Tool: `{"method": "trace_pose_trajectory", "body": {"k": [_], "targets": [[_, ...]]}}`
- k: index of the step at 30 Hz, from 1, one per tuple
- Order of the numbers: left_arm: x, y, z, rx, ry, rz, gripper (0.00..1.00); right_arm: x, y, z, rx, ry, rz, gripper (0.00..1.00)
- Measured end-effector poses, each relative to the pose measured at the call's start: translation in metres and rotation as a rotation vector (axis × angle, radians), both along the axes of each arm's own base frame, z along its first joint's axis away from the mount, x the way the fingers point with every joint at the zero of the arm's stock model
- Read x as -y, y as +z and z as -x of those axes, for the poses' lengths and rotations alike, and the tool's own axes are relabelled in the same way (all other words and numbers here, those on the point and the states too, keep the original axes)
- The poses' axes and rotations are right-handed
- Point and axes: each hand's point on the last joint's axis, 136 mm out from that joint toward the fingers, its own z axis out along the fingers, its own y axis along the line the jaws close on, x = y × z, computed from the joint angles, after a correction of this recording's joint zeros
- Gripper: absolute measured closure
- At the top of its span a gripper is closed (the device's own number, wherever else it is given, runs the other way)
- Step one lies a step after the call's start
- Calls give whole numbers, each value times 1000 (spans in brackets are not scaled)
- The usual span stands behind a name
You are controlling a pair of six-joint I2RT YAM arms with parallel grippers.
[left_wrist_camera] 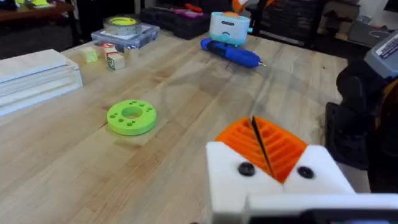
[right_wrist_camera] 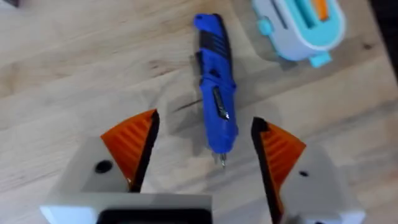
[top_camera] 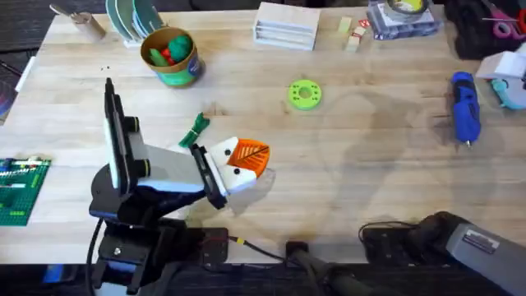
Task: Pick up the gripper from the table and insert it into the empty holder that is missing its gripper. Then pick up a screw, insert it into the mounting hole, and use the screwdriver to tighten it. Finally, clean up the table by picking up the vegetable and placing it into the bucket.
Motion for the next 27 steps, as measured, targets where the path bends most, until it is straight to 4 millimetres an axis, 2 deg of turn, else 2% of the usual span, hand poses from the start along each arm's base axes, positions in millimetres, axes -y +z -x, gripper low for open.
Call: {"method": "trace_pose_trajectory", "body": {"k": [5, 13, 20, 27], "targets": [[0, 0, 0, 0, 0, 0, 989, 3, -34, -25, -49, 90, -49, 67], [0, 0, 0, 0, 0, 0, 989, 30, -82, -66, -71, 142, -18, 66], [0, 0, 0, 0, 0, 0, 989, 42, -115, -86, -83, 162, -10, 63], [0, 0, 0, 0, 0, 0, 989, 48, -141, -87, -122, 170, -23, 64]]}}
